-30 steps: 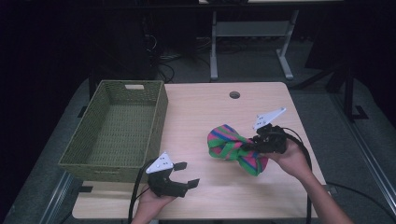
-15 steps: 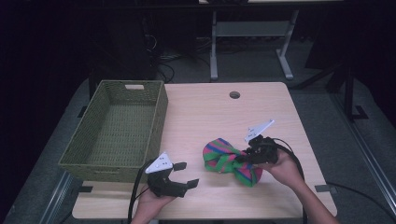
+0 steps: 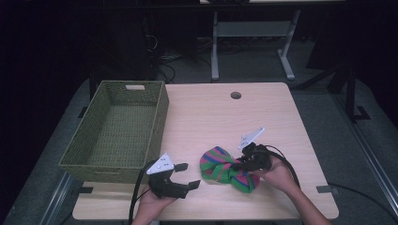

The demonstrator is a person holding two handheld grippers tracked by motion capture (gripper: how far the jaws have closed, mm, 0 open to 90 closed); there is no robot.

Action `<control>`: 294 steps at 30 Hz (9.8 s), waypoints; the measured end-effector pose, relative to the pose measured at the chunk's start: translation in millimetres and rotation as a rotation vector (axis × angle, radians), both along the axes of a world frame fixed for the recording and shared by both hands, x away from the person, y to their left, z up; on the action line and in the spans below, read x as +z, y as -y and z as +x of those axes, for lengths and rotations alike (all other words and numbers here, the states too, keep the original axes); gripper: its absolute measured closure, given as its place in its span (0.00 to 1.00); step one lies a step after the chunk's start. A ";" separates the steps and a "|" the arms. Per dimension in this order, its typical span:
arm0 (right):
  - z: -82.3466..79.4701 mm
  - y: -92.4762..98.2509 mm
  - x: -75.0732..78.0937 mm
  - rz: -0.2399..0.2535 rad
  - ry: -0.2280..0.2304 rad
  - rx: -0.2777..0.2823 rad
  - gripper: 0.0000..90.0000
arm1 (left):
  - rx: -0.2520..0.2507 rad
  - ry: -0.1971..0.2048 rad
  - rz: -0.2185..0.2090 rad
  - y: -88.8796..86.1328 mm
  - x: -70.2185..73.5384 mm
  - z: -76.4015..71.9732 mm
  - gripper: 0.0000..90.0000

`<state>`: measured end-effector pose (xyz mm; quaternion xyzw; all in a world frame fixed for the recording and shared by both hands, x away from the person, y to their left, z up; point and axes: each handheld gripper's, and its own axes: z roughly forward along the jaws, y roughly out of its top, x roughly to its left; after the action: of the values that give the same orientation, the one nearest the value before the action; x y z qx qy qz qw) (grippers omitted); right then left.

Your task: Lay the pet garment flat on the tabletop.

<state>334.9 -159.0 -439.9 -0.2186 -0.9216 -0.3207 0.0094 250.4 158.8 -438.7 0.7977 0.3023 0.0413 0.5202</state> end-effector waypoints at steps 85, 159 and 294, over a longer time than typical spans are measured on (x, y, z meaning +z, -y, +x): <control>-19.9 -45.1 5.9 -0.064 0.036 0.129 0.76 | 0.009 0.004 -0.006 -5.5 2.8 0.2 0.21; -12.9 42.3 77.5 0.256 0.061 0.106 0.92 | -0.066 -0.011 0.022 41.2 -13.5 50.1 0.30; 102.5 62.3 42.0 0.141 0.062 -0.349 0.60 | 0.210 -0.081 0.089 58.6 13.0 142.1 0.61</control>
<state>437.4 -221.4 -397.9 -0.3639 -0.8448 -0.3879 -0.0592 392.5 100.2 -425.7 0.7849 0.4028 0.0764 0.4646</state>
